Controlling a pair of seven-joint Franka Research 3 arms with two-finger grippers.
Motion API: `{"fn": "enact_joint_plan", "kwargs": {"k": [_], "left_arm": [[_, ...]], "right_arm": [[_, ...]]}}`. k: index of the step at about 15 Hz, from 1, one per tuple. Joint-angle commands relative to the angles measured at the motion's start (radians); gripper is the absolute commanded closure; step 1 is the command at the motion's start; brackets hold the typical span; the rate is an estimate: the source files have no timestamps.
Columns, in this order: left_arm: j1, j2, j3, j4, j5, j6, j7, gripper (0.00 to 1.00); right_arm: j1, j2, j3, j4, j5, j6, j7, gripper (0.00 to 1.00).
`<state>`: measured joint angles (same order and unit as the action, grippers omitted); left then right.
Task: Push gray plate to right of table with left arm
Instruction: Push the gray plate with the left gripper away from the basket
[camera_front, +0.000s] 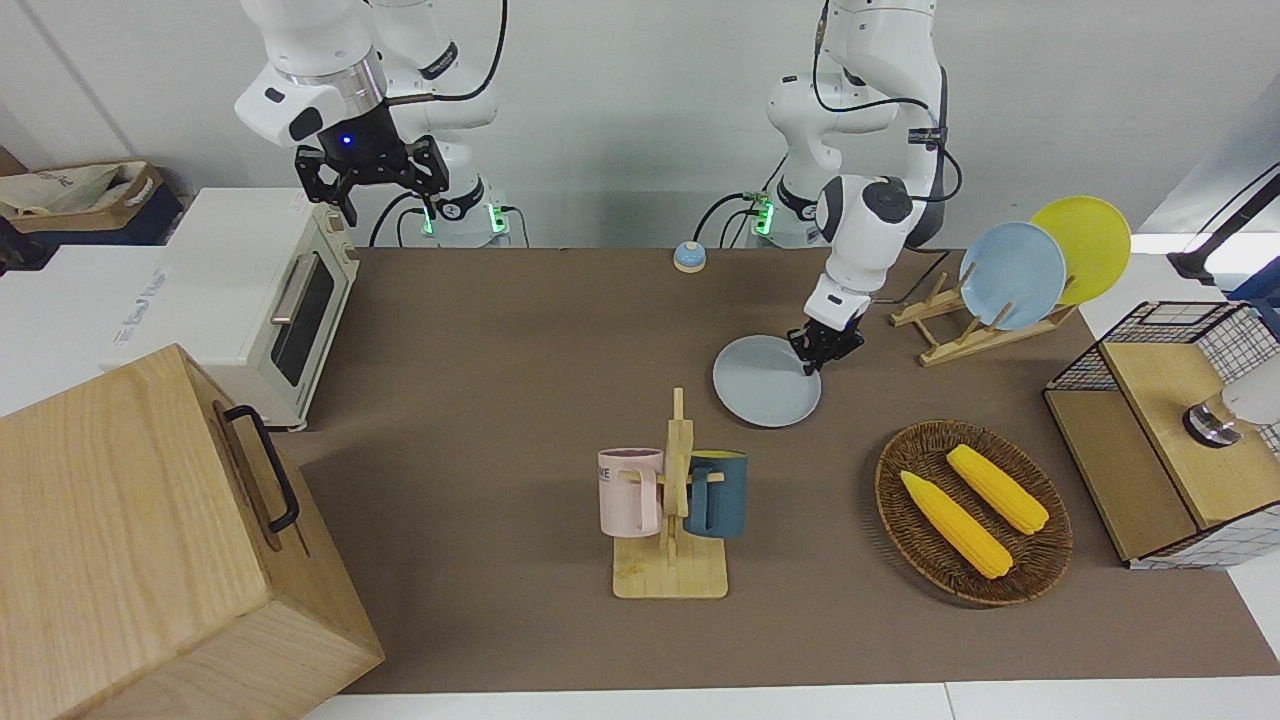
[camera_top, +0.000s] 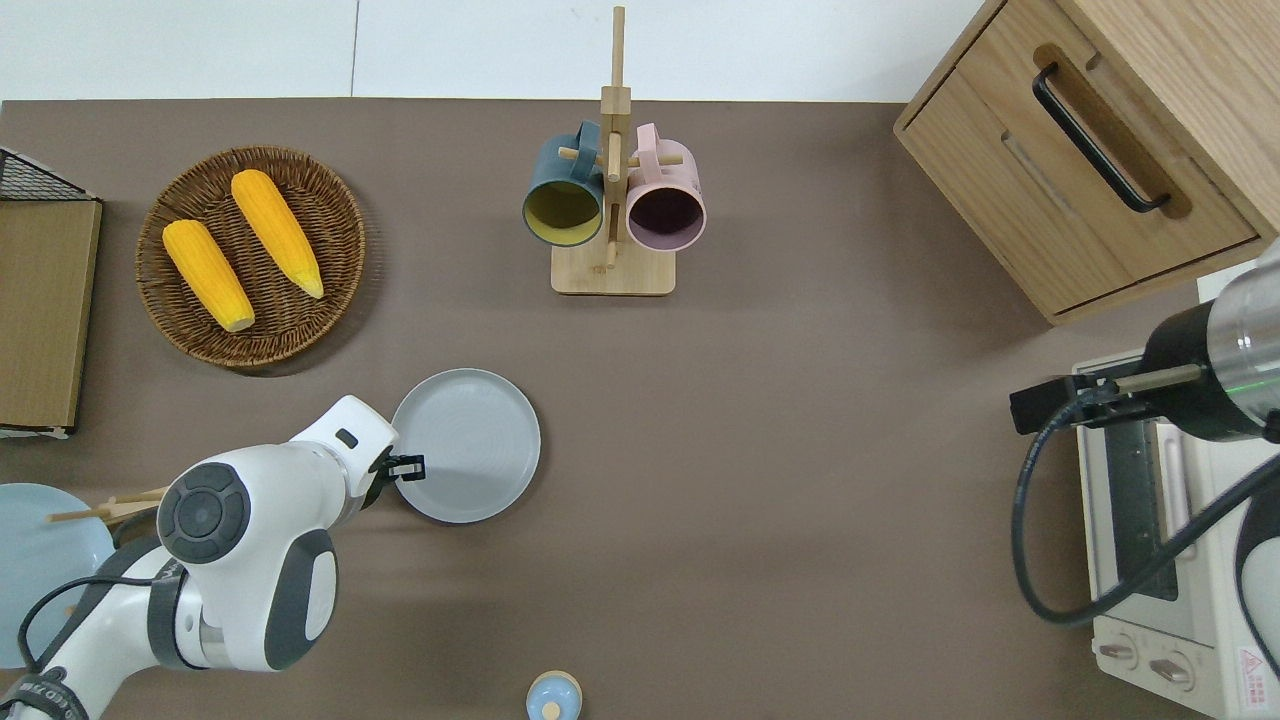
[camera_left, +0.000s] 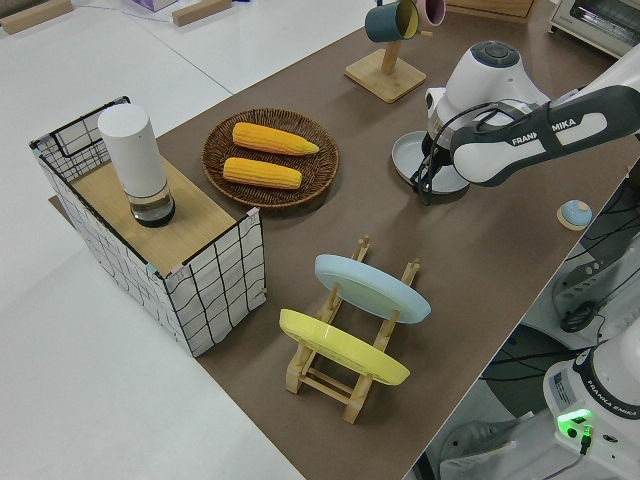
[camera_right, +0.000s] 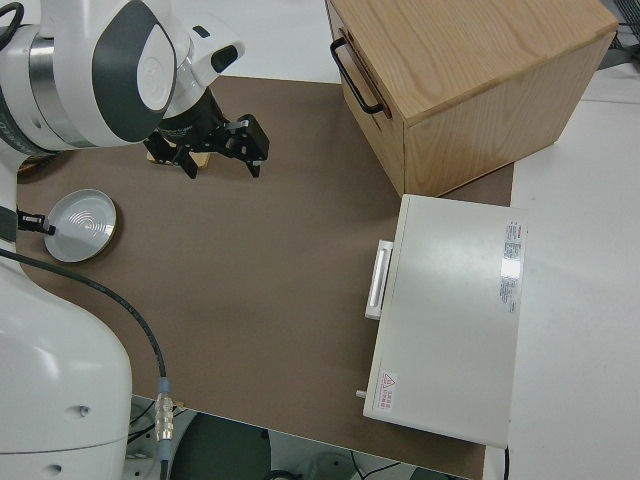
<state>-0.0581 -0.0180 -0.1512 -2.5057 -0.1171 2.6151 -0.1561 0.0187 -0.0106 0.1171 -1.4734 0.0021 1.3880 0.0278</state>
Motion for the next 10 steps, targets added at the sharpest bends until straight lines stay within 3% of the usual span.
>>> {"fn": "enact_joint_plan", "kwargs": {"k": [1, 10], "left_arm": [[-0.017, -0.002, 0.009, -0.022, 0.002, 0.017, -0.016, 1.00], [-0.126, -0.002, 0.007, -0.012, 0.002, 0.016, -0.212, 1.00]], "right_arm": [[-0.020, -0.006, 0.013, 0.004, 0.010, -0.012, 0.000, 0.017], [-0.020, -0.006, 0.015, 0.004, 0.010, -0.012, 0.000, 0.017]]}}
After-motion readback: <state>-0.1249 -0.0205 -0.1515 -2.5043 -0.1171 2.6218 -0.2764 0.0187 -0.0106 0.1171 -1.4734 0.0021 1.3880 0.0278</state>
